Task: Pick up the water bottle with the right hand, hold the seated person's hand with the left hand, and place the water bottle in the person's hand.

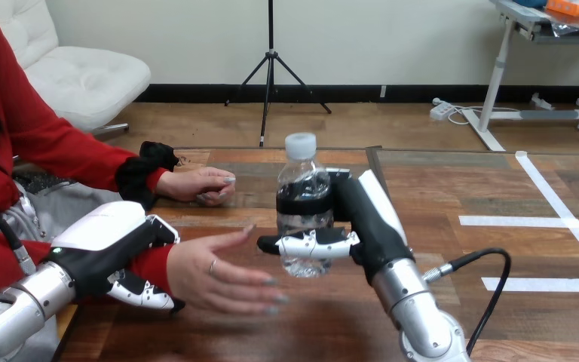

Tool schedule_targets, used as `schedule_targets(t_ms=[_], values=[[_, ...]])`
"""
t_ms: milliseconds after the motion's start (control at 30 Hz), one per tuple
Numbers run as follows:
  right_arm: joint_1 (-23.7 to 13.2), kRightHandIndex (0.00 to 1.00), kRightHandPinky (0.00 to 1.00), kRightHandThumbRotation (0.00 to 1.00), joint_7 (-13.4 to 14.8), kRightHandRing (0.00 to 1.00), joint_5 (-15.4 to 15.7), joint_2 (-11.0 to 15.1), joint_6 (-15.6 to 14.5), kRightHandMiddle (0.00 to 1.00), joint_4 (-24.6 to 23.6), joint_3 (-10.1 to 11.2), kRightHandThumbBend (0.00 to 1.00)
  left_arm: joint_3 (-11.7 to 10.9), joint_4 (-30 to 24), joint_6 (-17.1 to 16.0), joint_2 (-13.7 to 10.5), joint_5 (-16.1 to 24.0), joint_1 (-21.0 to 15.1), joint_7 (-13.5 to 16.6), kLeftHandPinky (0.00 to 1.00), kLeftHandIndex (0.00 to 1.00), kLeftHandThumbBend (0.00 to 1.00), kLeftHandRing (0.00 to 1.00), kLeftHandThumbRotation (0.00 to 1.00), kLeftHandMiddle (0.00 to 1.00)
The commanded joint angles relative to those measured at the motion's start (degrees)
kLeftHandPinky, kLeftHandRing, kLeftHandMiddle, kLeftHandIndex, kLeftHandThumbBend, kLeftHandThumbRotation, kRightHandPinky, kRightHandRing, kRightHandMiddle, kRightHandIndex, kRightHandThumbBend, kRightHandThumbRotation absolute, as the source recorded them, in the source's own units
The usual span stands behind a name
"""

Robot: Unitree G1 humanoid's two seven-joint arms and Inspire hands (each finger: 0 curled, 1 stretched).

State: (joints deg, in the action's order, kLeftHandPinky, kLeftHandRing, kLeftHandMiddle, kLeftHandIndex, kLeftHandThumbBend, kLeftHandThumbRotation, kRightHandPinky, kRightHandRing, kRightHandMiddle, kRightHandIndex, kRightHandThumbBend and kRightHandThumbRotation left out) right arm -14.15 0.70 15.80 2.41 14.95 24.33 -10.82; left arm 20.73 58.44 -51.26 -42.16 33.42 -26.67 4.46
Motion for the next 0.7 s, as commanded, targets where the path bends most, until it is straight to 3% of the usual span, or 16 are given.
schedule_targets(t_ms=[0,200,667], values=[[-5.5,0.46,0.21,0.00,1.5,0.27,0.0,-0.2,2.6,0.41,-0.4,0.6,0.90,-1.7,-4.7,-3.6,3.5,-3.2,-2.9,-0.1,0.20,0.39,0.69,0.28,0.28,0.38],[-5.3,0.47,0.21,0.00,1.0,0.27,-0.6,0.1,2.6,0.41,-1.1,0.9,0.89,-1.9,-5.3,-2.9,3.7,-4.9,-2.8,-3.0,0.23,0.44,0.77,0.32,0.31,0.42],[-5.0,0.47,0.21,0.00,0.3,0.27,-0.7,1.3,1.6,0.40,-3.0,1.6,0.89,-2.4,-4.0,-4.2,4.1,-5.9,-3.0,-5.0,0.24,0.46,0.83,0.33,0.31,0.44]])
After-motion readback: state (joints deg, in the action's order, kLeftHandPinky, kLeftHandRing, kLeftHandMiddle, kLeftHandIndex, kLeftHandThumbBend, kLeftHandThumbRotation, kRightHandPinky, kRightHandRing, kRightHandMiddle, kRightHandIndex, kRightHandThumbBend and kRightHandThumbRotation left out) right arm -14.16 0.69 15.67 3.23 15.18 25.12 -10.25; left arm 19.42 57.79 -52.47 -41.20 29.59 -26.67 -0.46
